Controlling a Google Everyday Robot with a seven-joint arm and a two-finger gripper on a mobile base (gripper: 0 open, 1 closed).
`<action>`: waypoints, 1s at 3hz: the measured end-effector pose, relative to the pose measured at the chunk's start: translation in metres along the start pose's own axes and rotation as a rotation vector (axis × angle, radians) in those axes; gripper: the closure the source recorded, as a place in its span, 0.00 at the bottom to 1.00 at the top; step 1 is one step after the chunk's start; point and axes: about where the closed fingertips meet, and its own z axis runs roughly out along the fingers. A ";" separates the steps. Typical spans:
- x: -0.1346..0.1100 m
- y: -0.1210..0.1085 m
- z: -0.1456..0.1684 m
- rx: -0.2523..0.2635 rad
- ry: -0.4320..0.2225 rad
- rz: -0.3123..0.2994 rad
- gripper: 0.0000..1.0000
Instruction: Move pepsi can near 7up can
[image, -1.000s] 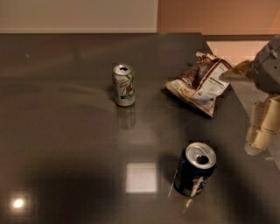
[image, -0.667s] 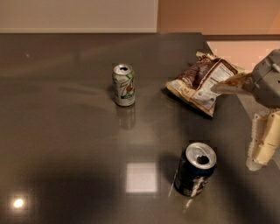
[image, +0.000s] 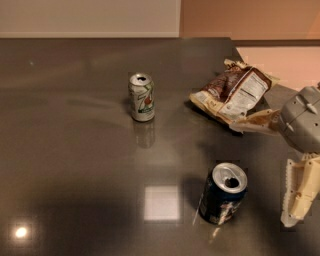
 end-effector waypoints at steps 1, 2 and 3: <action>0.000 0.008 0.009 -0.022 -0.021 -0.008 0.00; -0.005 0.009 0.018 -0.023 -0.051 -0.007 0.00; -0.009 0.010 0.024 -0.026 -0.073 -0.006 0.00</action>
Offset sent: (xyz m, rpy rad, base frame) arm -0.0223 0.0434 -0.0231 0.1281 0.0709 0.0467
